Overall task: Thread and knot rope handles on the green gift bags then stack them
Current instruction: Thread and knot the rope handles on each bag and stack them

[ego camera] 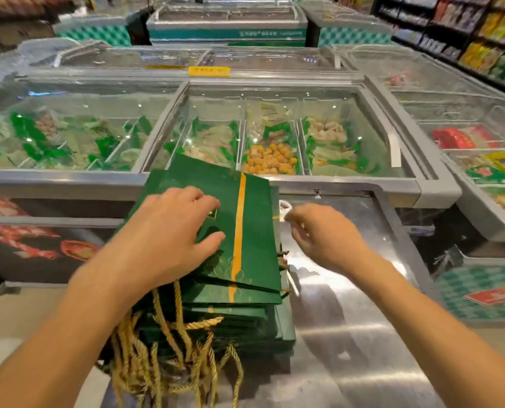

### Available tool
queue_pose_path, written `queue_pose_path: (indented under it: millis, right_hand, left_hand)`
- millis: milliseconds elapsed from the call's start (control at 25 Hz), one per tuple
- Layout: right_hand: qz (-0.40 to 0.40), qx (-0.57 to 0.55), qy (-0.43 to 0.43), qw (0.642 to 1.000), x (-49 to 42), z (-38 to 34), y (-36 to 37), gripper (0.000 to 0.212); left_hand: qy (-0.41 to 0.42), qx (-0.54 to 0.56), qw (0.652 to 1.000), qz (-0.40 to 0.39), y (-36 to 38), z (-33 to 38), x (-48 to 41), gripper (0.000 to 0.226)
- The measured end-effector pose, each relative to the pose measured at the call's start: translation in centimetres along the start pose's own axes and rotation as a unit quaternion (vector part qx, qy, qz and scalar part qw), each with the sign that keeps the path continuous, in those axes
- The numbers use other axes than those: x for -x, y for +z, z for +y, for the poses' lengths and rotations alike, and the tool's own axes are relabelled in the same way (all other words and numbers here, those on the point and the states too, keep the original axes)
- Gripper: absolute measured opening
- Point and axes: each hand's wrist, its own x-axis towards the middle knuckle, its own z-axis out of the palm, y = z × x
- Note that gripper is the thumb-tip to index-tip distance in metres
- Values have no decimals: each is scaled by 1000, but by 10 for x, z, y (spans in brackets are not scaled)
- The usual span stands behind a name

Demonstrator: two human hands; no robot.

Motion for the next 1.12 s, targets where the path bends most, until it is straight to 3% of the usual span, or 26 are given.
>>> queue_pose_path:
  millis: [120,240,280,360,480,560,640,680,880,1000,1120]
  right_hand:
    - [24,-212,69,974,0,-13,13,36]
    - [34,-266,110,957,13,-24,27,66]
    - [33,-273,111,955,18,-26,31,69]
    - [39,-335,116,934,24,-30,36,56]
    - [58,-498,117,857,49,-35,33,36]
    - [88,-612,148,772,69,-31,27,28]
    - [120,-686,168,698,96,-21,20,35]
    - [136,-698,170,682,108,-12,17,37]
    - [208,-690,166,673,181,28,-5,19]
    - [200,-671,167,694,221,48,-16,10]
    - [186,-641,179,723,251,66,-21,16]
  left_hand:
    - [-19,-23,1000,-3,3,6,13,69]
    - [-42,-18,999,-9,14,13,30,66]
    - [-44,-18,999,-7,20,17,34,63]
    - [-49,-13,999,5,27,25,42,56]
    - [-45,34,996,64,32,38,57,50]
    - [-35,88,989,116,34,45,71,46]
    - [-21,134,976,170,41,54,91,43]
    - [-11,157,968,197,46,59,101,40]
    - [36,321,896,306,71,94,133,35]
    - [-5,464,857,223,88,122,135,38]
    - [-55,678,730,73,100,149,126,33]
